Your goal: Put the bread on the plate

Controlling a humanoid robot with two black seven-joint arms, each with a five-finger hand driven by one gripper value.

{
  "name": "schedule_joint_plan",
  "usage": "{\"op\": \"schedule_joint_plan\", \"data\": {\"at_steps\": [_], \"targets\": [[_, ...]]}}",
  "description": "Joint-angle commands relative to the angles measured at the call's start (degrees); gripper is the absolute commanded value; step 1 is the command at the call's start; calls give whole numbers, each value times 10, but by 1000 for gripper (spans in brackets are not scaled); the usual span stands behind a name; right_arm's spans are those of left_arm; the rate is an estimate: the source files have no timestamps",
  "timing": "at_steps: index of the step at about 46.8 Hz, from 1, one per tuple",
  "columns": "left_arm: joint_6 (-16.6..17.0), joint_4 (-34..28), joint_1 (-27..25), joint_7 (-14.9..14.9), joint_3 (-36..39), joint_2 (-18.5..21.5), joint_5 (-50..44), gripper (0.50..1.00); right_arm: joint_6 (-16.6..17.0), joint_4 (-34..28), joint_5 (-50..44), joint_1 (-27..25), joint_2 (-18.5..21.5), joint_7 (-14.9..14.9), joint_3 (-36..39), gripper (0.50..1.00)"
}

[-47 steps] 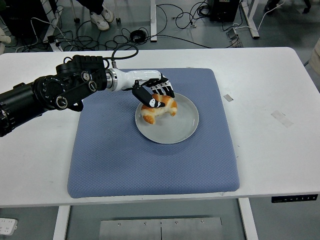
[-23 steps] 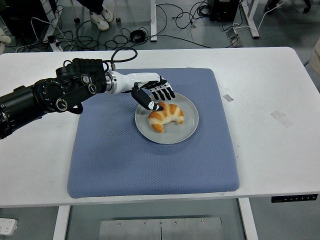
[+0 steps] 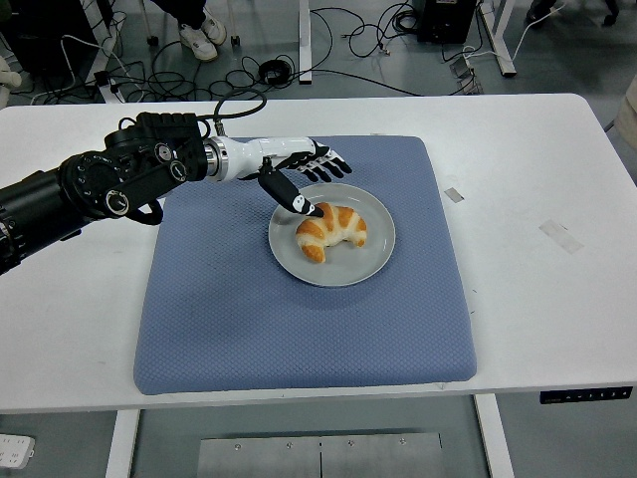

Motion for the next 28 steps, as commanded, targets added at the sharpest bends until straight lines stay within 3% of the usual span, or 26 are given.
{"op": "schedule_joint_plan", "data": {"at_steps": [1, 17, 28], "targets": [[0, 0, -1, 0, 0, 4, -5, 890, 0, 0, 0, 0, 0, 0, 1, 1000], [-1, 6, -2, 0, -8, 26, -53, 945, 0, 0, 0, 0, 0, 0, 1, 1000], [1, 10, 0, 0, -43, 38, -133, 951, 0, 0, 0, 1, 0, 0, 1, 1000]]}}
